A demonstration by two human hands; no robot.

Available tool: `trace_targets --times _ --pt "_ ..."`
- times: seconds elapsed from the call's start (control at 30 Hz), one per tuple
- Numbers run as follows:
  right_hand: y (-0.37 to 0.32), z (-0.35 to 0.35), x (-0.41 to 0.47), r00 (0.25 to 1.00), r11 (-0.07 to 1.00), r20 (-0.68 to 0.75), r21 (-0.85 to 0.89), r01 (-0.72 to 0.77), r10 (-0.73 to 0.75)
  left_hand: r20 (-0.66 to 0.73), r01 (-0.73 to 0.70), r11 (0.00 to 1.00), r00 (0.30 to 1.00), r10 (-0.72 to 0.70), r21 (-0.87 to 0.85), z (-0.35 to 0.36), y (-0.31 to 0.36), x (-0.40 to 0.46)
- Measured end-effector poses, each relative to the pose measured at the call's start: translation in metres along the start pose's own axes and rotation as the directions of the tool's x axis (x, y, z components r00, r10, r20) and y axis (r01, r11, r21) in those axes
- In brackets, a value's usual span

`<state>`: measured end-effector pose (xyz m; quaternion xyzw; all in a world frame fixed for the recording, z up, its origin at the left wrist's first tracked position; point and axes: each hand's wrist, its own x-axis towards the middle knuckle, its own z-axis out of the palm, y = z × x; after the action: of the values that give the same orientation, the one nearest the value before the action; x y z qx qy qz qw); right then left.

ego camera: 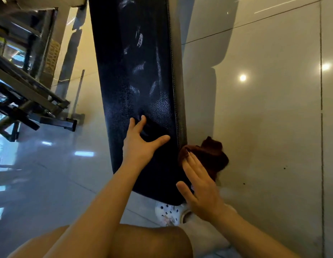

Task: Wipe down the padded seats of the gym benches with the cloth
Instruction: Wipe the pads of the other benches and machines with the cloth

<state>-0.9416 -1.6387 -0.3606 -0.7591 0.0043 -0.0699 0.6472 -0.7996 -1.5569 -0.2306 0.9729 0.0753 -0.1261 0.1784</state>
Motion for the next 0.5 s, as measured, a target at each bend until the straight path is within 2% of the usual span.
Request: trace_targets --times 0.17,0.33,0.5 --pt "-0.016 -0.019 0.073 0.990 0.977 -0.025 0.167 -0.130 0.136 -0.016 0.001 1.000 1.000 -0.001 -0.025 0.002 -0.001 0.001" --pt "-0.017 -0.053 0.149 0.992 0.992 -0.070 0.075 -0.099 0.104 -0.015 0.010 0.999 1.000 -0.011 -0.041 0.002 -0.001 0.001" --pt "-0.018 -0.045 0.136 0.985 0.986 -0.101 0.102 -0.131 0.141 -0.002 0.003 1.000 1.000 -0.003 -0.018 0.002 0.000 0.000"
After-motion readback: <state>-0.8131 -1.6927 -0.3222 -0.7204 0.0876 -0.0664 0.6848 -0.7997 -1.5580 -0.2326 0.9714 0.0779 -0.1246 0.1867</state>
